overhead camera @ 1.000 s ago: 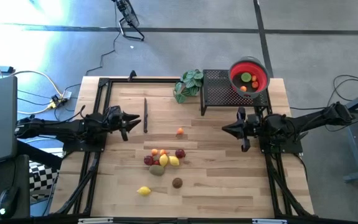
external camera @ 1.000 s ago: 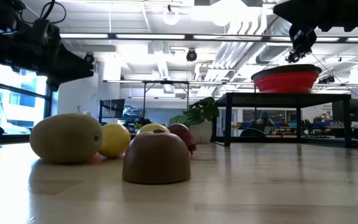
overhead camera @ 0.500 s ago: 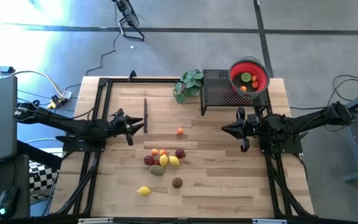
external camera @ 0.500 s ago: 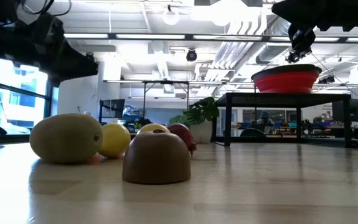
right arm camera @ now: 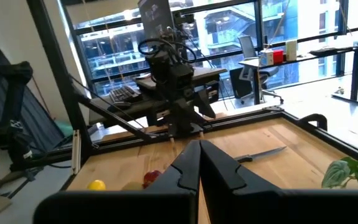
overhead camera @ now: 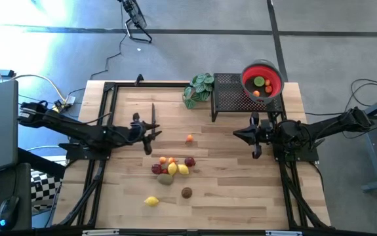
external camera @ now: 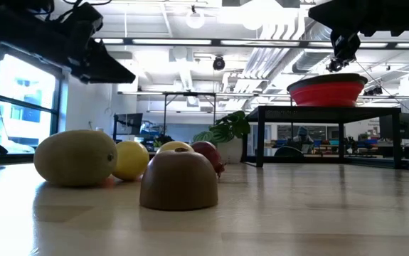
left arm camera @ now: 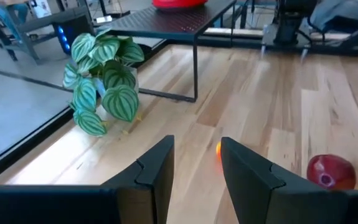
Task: Pick & Place Fruit
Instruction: Put the orange pear into the red strainer bowl
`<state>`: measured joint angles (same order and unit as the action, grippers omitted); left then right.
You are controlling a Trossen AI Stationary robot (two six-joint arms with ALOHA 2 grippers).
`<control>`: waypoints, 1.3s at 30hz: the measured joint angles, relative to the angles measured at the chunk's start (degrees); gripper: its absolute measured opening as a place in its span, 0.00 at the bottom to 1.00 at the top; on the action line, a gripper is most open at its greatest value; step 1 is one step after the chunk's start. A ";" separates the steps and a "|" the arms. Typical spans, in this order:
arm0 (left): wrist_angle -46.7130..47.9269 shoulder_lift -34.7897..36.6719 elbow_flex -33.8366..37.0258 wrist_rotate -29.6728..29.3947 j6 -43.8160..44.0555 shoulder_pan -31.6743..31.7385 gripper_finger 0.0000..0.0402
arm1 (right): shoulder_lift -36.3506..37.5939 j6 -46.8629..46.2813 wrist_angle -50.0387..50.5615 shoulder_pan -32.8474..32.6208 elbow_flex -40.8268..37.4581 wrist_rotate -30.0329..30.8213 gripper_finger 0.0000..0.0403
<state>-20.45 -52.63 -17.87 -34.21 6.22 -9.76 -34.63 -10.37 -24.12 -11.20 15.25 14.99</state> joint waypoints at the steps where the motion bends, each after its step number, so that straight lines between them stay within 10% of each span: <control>1: 0.03 -0.30 -0.06 -0.05 0.00 0.00 0.32 | 0.00 0.09 0.00 0.00 0.00 -0.03 0.01; 26: -1.00 -0.73 -0.10 -1.76 0.26 0.02 0.33 | 0.00 1.62 0.04 0.00 0.00 -0.09 0.01; 39: -1.21 -0.73 -0.10 2.82 2.97 0.02 0.69 | 0.00 1.62 0.46 0.00 0.00 -0.11 0.01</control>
<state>-21.66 -53.36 -17.98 -31.39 9.19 -9.74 -34.63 -8.75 -23.66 -11.20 15.25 14.87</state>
